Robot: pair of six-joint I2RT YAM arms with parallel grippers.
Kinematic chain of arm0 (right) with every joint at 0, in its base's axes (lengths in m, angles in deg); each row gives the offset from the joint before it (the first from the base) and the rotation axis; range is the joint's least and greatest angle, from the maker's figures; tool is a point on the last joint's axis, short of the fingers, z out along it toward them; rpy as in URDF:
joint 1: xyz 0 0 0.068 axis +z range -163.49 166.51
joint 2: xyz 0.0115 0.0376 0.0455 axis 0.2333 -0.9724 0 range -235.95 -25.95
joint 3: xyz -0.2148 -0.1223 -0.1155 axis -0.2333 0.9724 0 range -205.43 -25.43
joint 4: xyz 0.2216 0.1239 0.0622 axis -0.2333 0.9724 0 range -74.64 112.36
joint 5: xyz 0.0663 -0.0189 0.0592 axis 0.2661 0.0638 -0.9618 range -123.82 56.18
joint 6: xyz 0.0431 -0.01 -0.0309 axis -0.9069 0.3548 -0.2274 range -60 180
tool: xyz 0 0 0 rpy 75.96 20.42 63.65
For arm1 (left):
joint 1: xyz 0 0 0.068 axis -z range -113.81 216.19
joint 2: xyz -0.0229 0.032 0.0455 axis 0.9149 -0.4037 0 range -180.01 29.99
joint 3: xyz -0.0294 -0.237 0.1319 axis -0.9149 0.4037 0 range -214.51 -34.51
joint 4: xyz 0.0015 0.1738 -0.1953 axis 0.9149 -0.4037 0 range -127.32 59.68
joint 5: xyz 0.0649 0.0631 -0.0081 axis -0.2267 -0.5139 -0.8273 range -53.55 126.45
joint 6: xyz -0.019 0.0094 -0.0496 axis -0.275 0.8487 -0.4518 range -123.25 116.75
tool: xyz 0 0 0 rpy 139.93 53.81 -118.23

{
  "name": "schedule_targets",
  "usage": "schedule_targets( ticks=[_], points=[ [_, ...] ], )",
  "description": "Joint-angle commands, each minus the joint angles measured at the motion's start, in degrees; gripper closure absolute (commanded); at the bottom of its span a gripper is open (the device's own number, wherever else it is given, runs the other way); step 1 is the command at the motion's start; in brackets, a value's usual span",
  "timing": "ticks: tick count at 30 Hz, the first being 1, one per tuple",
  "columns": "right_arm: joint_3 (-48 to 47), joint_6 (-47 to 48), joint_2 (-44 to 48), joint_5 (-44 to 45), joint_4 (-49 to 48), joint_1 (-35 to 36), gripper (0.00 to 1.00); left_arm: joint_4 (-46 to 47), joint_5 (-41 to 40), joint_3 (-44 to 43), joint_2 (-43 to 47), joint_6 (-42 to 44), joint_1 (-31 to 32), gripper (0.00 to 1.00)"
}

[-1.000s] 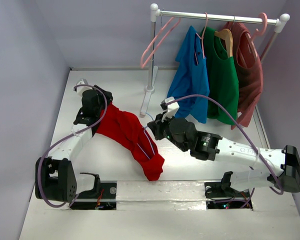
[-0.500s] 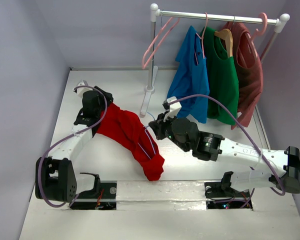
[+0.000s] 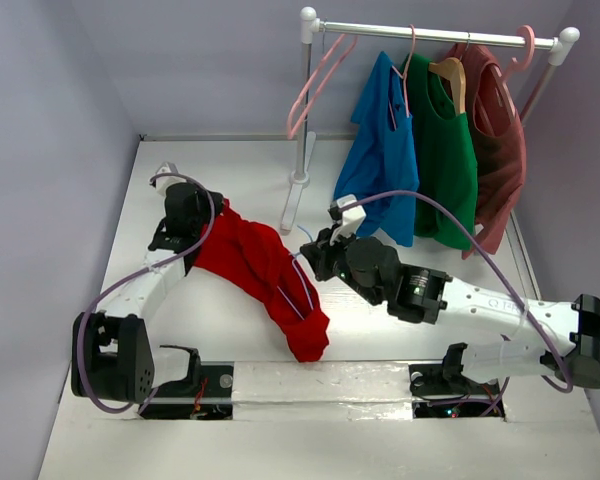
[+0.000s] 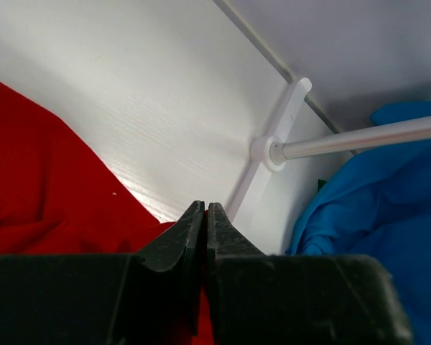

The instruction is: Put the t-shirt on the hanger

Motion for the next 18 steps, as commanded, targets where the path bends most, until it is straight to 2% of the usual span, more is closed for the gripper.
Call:
schedule_targets(
  ticks=[1,9,13,18],
  points=[
    [1.2,-0.5,2.5,1.3,-0.9,-0.1,1.00,0.1,1.3,-4.6,1.8,1.6,-1.5,1.00],
    [3.4,-1.6,5.9,0.7,6.3,-0.1,1.00,-7.1,2.7,-16.3,1.8,5.8,-8.5,1.00],
    [3.3,-2.5,7.2,-0.9,11.5,-0.1,1.00,-8.6,2.6,-18.9,1.3,7.6,-10.3,1.00],
    [-2.0,-2.0,10.8,-1.1,19.4,0.4,1.00,-9.7,3.9,-20.8,0.4,8.0,-13.3,1.00]
  ],
)
